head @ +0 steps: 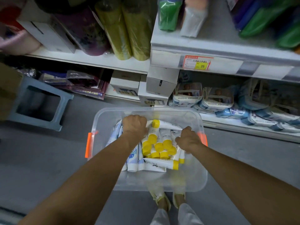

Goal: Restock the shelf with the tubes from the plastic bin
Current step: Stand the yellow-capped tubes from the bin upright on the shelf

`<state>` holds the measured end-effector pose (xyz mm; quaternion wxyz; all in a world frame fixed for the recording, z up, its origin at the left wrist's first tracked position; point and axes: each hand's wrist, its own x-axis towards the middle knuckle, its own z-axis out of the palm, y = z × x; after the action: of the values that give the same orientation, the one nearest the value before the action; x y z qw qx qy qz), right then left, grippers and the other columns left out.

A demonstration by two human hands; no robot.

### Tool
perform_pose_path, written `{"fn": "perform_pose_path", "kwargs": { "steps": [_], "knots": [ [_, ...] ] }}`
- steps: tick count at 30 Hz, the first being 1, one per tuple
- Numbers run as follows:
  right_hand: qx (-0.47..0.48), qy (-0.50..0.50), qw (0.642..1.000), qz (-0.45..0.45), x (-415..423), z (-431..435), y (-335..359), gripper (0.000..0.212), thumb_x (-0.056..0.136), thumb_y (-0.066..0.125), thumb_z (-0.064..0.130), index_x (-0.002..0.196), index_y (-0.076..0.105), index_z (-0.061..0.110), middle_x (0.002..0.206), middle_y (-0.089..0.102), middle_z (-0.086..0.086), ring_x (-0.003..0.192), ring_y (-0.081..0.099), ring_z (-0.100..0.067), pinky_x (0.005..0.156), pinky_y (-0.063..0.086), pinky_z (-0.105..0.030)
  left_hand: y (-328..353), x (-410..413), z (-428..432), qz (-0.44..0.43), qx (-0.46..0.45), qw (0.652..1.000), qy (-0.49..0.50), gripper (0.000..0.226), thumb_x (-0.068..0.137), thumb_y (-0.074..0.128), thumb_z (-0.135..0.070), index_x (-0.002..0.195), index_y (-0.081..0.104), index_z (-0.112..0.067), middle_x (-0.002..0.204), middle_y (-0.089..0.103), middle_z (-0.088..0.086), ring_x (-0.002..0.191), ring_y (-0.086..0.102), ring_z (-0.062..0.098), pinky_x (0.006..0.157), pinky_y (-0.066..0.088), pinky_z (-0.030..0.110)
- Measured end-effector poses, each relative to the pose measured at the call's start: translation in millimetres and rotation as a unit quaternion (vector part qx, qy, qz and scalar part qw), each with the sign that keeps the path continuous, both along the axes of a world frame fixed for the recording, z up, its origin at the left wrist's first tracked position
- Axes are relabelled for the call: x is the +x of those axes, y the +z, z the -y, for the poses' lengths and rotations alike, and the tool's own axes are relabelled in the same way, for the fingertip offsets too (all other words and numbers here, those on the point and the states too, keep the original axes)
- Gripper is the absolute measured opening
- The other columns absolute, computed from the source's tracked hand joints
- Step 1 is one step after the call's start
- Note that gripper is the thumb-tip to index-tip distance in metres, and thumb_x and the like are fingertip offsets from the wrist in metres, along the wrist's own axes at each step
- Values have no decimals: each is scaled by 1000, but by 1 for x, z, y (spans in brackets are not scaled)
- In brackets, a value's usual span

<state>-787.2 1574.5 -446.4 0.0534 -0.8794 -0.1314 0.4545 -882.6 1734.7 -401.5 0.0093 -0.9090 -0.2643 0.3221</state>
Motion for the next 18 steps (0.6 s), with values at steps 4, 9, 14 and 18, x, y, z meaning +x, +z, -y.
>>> {"fn": "perform_pose_path", "kwargs": {
  "steps": [4, 9, 14, 18],
  "knots": [
    [10, 19, 1000, 4, -4, 15, 41, 33, 95, 51, 29, 115, 45, 3, 109, 60, -15, 92, 66, -36, 67, 49, -30, 18, -30, -4, 114, -160, 929, 314, 42, 85, 59, -50, 104, 62, -13, 104, 64, 9, 101, 61, 29, 82, 45, 32],
    [144, -226, 959, -86, -7, 20, 94, 23, 96, 49, 22, 86, 55, 2, 65, 56, -13, 48, 53, -24, 41, 37, -20, 67, -64, 13, 220, -395, 647, 614, 36, 84, 69, -40, 96, 61, -7, 80, 61, 12, 52, 44, 16, 47, 41, 20],
    [292, -402, 827, -263, -11, 27, 152, 26, 99, 51, 26, 96, 59, 1, 84, 64, -23, 52, 58, -20, 42, 46, -23, 120, -79, 41, 282, -539, 501, 615, 32, 92, 57, -41, 90, 68, -11, 86, 73, 6, 54, 58, 10, 51, 51, 22],
    [362, -390, 757, -379, -17, 31, 196, 31, 96, 55, 24, 115, 58, -1, 94, 69, -22, 66, 70, -21, 51, 55, -24, 158, -83, 51, 345, -588, 436, 587, 23, 94, 56, -28, 96, 62, -6, 88, 68, 12, 77, 71, 21, 61, 57, 29]
  ]
}}
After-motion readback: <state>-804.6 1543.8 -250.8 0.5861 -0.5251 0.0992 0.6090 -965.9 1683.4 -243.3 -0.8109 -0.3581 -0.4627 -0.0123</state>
